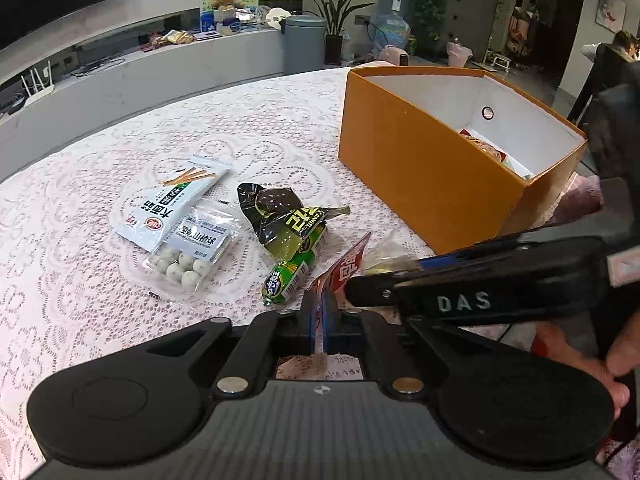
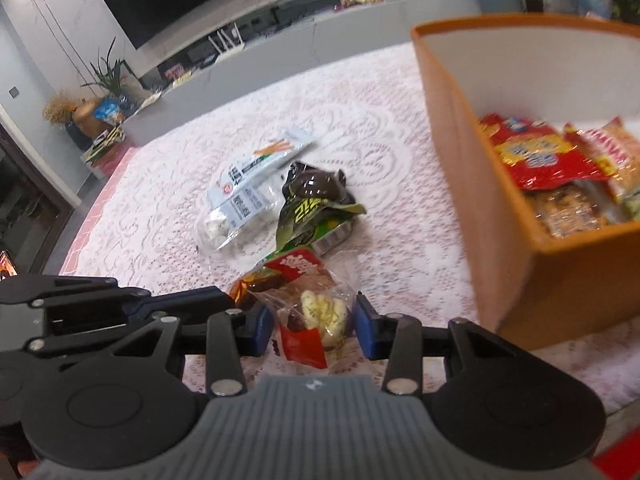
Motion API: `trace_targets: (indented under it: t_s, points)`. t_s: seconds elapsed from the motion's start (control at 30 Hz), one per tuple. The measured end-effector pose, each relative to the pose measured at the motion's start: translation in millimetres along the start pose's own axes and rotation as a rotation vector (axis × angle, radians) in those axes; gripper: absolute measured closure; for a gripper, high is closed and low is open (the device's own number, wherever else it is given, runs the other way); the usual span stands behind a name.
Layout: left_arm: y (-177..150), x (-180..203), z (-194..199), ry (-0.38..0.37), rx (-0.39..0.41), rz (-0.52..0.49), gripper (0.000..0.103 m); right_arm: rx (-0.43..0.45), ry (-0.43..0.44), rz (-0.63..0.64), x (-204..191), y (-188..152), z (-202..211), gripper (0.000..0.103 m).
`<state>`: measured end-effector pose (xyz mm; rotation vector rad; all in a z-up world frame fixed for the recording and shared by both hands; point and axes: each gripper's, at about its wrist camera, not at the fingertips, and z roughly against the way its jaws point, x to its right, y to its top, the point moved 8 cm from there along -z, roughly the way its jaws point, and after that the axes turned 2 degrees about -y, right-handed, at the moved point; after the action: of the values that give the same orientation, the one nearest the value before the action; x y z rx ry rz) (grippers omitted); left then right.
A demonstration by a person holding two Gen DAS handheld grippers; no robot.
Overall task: Organize snacks
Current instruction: 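Lower the left tool onto the red braised egg pack and close it, then lift the egg pack with the left tool while the right tool carries its bag toward the box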
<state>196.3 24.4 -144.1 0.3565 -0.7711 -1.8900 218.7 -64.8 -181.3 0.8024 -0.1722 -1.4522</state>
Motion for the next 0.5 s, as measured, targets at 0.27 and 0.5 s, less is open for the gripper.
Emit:
trace_targets:
  t_s: [0.27, 0.5]
  points:
    - [-10.7, 3.5, -14.9, 0.023, -0.065, -0.123, 0.068, -0.005, 0.029, -0.024, 1.2, 0.5, -5.1, 0.062]
    - [-15.6, 11.3, -33.0, 0.059, -0.081, -0.16, 0.07, 0.01, 0.018, 0.017, -2.7, -0.7, -3.8, 0.062]
